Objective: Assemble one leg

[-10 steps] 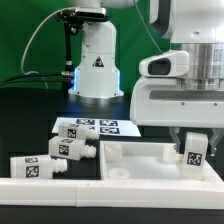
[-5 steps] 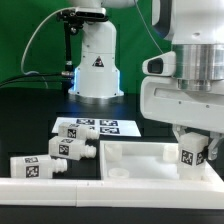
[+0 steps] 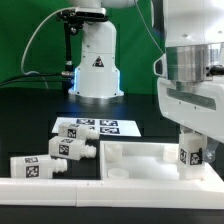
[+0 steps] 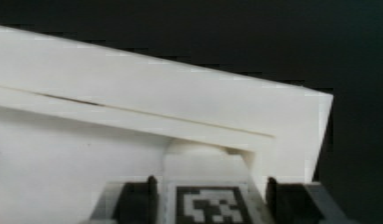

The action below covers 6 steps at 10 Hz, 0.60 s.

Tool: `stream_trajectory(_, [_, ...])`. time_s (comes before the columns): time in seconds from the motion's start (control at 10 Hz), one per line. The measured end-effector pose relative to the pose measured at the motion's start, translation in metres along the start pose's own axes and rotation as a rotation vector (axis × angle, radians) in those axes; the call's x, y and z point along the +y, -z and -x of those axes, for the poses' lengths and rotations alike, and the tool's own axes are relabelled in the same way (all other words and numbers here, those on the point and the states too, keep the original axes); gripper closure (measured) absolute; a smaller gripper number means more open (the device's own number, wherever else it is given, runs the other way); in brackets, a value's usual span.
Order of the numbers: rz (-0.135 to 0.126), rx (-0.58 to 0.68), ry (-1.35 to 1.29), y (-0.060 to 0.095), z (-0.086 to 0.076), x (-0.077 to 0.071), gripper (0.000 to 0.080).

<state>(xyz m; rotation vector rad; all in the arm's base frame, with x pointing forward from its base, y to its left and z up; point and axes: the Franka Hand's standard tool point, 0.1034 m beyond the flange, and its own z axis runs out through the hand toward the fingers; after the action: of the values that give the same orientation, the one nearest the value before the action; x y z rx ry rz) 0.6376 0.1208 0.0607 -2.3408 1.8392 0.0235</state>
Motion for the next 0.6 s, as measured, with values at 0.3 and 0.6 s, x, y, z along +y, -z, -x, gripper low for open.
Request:
stream_trajectory(0.3, [0.007, -0.003, 0.404, 0.001, 0.005, 0.006, 0.0165])
stream_trajectory(0.6, [0.003, -0.006, 0.719, 0.01, 0.005, 0.012, 0.0152])
